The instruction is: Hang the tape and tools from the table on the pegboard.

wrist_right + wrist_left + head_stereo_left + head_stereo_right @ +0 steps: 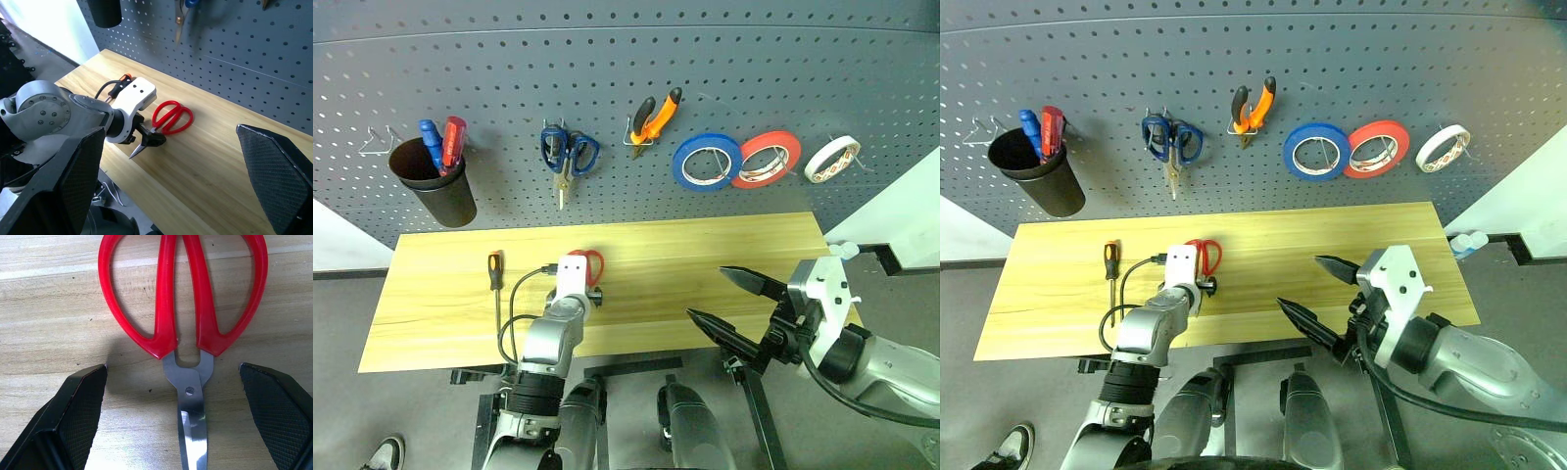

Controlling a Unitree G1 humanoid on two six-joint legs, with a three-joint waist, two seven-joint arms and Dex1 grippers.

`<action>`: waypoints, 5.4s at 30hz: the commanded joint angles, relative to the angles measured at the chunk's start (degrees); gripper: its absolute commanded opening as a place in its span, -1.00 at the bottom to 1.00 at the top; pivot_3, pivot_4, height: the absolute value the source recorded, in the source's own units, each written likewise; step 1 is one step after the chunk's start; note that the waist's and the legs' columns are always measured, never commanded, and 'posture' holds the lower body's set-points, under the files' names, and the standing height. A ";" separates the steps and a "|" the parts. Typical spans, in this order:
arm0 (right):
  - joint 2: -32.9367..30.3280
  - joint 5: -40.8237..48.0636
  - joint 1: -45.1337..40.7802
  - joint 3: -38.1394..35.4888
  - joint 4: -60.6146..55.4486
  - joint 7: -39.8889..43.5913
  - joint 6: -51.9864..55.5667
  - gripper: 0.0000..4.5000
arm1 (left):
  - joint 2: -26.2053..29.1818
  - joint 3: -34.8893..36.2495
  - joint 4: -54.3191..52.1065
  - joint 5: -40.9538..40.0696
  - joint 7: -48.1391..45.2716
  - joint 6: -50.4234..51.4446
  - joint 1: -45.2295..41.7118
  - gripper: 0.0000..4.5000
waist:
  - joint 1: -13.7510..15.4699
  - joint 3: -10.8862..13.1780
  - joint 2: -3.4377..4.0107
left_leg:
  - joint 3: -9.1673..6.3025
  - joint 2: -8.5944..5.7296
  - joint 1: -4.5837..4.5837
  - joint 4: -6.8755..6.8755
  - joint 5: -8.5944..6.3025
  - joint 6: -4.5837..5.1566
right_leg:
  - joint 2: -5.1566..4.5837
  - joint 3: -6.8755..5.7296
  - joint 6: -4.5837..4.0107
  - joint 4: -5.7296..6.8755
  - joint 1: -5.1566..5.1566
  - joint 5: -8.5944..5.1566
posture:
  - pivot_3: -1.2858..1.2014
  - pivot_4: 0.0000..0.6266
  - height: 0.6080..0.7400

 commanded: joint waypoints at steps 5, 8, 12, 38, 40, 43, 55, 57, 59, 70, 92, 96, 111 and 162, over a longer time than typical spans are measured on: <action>-0.64 0.99 0.54 -1.39 -2.28 -0.05 -1.62 0.99 | -1.03 0.83 1.04 0.85 1.02 1.90 2.20 1.00 | -0.01 0.00 0.00 | 0.00 0.00 0.00 0.00 -0.01 0.01 | 0.00 0.00 0.00 -0.02 0.01 0.00 | -0.07 -0.05 0.68; -0.78 0.99 0.52 -1.46 -2.16 -0.01 -1.75 1.00 | -1.19 1.15 1.30 0.99 1.32 1.92 2.32 0.77 | -0.01 0.00 0.00 | 0.00 0.00 0.01 0.00 -0.01 0.01 | 0.00 0.00 0.00 -0.03 0.03 0.00 | -0.07 -0.05 0.68; -0.87 0.93 0.45 -1.32 -2.07 -0.05 -1.92 1.00 | -1.43 1.34 1.47 1.03 1.37 2.24 2.39 0.19 | -0.22 0.00 0.00 | 0.00 0.01 0.03 -0.02 -0.01 0.02 | 0.01 0.00 0.01 -0.04 0.03 0.00 | -0.07 -0.06 0.68; -0.89 -0.24 -1.00 -0.12 -1.31 0.01 -1.67 1.00 | 0.07 -1.59 -2.34 1.84 -0.74 1.44 3.50 -0.55 | -0.06 -0.02 0.03 | 0.00 0.02 0.04 -0.05 -0.02 0.02 | 0.01 0.00 0.01 -0.11 0.04 0.00 | -0.07 -0.10 0.68; -0.91 -0.34 -0.99 -0.11 -1.28 0.06 -1.65 1.00 | 0.15 -2.04 -3.11 2.00 -1.02 1.65 3.69 -0.55 | -0.05 -0.02 0.03 | 0.00 0.01 0.03 -0.05 -0.02 0.03 | 0.01 0.00 0.01 -0.13 0.04 0.00 | -0.07 -0.10 0.68; -0.98 -0.35 -1.03 -0.10 -1.26 0.14 -1.61 1.00 | 0.18 -2.48 -4.58 2.07 -1.26 2.28 3.96 -0.55 | -0.01 -0.02 0.03 | 0.00 0.02 0.02 -0.07 -0.03 0.04 | 0.00 0.00 0.01 -0.16 0.03 0.00 | -0.07 -0.10 0.68; -0.68 -1.15 -0.78 0.28 -0.73 1.16 -1.68 1.00 | -0.22 -3.69 -8.72 2.49 -2.88 5.24 2.63 -0.55 | 0.07 -0.01 0.03 | 0.00 0.01 -0.03 -0.08 -0.05 0.06 | 0.00 0.00 0.02 -0.19 0.00 0.01 | -0.06 -0.12 0.68; -0.55 -1.30 -0.68 0.32 -0.73 1.23 -1.70 1.00 | -0.40 -3.93 -9.44 2.39 -3.16 5.82 2.16 -0.55 | 0.08 -0.01 0.03 | 0.00 0.01 -0.03 -0.08 -0.05 0.06 | 0.00 0.00 0.02 -0.20 0.00 0.01 | -0.06 -0.12 0.68; -0.42 -1.49 -0.53 0.42 -0.82 1.20 -1.72 1.00 | -0.47 -4.31 -10.32 2.33 -3.49 6.36 1.91 -0.55 | 0.11 -0.01 0.03 | 0.00 0.01 -0.04 -0.08 -0.05 0.06 | 0.00 0.00 0.02 -0.21 0.00 0.01 | -0.06 -0.12 0.68; -0.16 -2.03 -0.11 0.54 -0.76 1.25 -1.96 1.00 | 2.88 -9.76 -14.52 3.83 -6.38 3.92 1.56 -0.55 | 0.08 -0.01 0.03 | 0.00 0.01 -0.04 -0.11 -0.05 0.07 | 0.00 0.00 0.02 -0.25 0.00 0.01 | -0.06 -0.12 0.68; -1.29 6.13 5.01 -13.02 0.46 8.24 -4.86 1.00 | 19.80 -19.95 -15.29 14.45 -15.33 -21.97 4.48 -0.55 | 0.04 0.00 0.06 | 0.00 0.01 -0.04 -0.17 -0.08 0.12 | -0.05 0.08 0.01 -0.36 0.01 0.01 | -0.07 -0.14 0.68; -1.17 5.64 6.31 -14.10 0.36 8.74 -5.23 1.00 | 22.59 -19.59 -13.88 16.30 -15.22 -31.15 7.40 -0.55 | 0.04 -0.01 0.07 | 0.01 0.01 -0.04 -0.17 -0.09 0.13 | -0.08 0.10 0.01 -0.37 0.01 0.01 | -0.07 -0.16 0.68; -0.37 5.46 7.73 -14.85 1.56 10.99 -7.60 1.00 | 26.96 -13.50 -10.72 20.66 -8.67 -64.38 17.28 -0.56 | 0.09 -0.07 0.17 | 0.01 0.00 -0.04 -0.17 -0.10 0.15 | -0.12 0.09 0.01 -0.37 0.02 0.01 | -0.06 -0.21 0.68; 0.81 -2.02 7.46 -12.93 7.33 16.02 -9.60 1.00 | 23.02 3.52 -5.96 20.99 -5.03 -87.40 13.06 -0.84 | 0.07 -1.03 0.82 | 0.07 -0.01 0.03 -0.01 -0.09 0.14 | -0.03 0.03 0.06 -0.16 0.07 0.05 | -0.04 -0.26 0.68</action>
